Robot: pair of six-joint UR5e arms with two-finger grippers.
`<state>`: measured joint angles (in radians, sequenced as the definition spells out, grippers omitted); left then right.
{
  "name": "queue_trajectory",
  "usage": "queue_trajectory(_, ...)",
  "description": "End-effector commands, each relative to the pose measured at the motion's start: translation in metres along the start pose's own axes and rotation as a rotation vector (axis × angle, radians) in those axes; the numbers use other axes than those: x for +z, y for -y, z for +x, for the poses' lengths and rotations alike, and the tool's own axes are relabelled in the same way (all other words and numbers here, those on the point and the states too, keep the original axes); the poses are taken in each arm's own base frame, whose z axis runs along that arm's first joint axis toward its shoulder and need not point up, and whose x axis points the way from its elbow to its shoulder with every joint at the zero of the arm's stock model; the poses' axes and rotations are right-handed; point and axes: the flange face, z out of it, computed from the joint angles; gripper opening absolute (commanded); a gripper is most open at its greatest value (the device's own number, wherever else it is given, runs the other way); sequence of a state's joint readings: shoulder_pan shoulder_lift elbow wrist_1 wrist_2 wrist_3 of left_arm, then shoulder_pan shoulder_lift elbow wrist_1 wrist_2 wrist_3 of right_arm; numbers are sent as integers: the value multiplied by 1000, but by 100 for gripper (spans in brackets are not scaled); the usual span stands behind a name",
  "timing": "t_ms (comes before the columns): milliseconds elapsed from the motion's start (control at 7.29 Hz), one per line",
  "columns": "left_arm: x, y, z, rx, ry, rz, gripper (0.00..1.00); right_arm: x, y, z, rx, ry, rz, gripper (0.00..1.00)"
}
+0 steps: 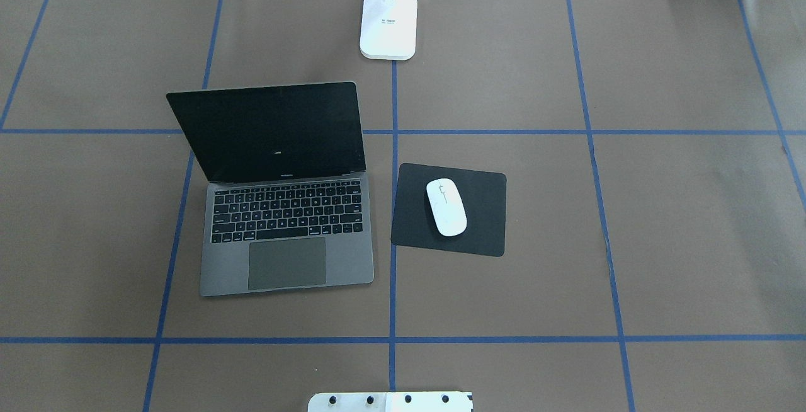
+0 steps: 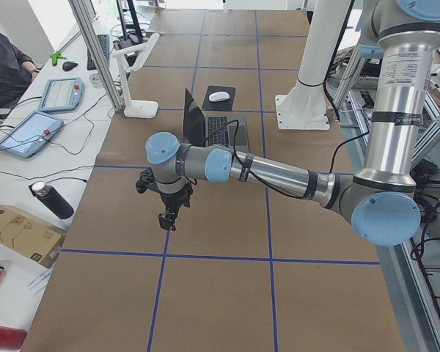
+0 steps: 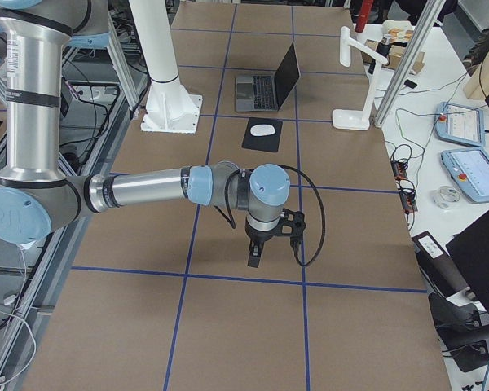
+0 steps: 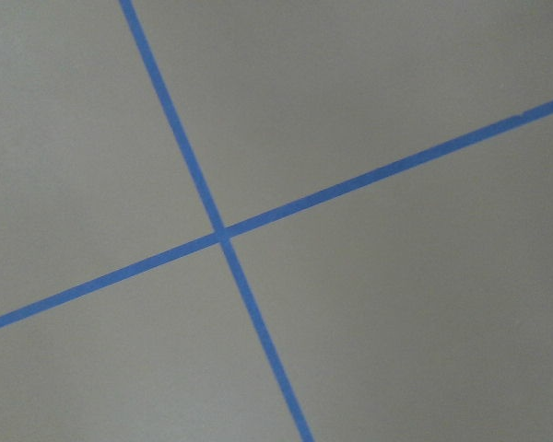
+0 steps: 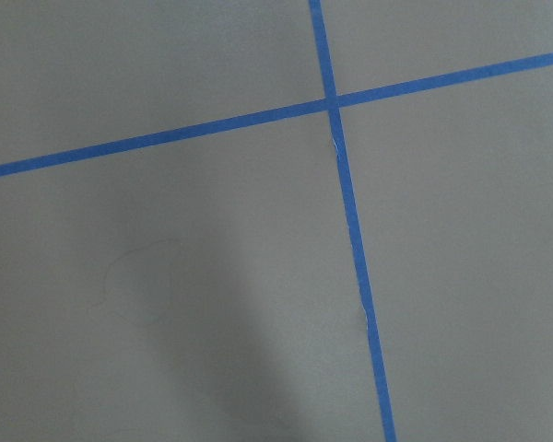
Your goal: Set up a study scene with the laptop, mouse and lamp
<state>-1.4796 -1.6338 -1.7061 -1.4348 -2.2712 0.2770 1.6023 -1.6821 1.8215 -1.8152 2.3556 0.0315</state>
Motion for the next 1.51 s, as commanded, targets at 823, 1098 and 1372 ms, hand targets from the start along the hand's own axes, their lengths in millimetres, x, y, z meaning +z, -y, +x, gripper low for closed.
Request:
queue_trajectory(823, -1, -111, -40, -192, -74, 98, 99, -18, -19, 63, 79, 23, 73, 100)
queue_trajectory(1098, -1, -110, -41, -228, -75, 96, 99, -18, -19, 63, 79, 26, 73, 100)
queue_trajectory(1372, 0, -111, -42, -230, -76, 95, 99, -13, -21, 68, 86, 20, 61, 100)
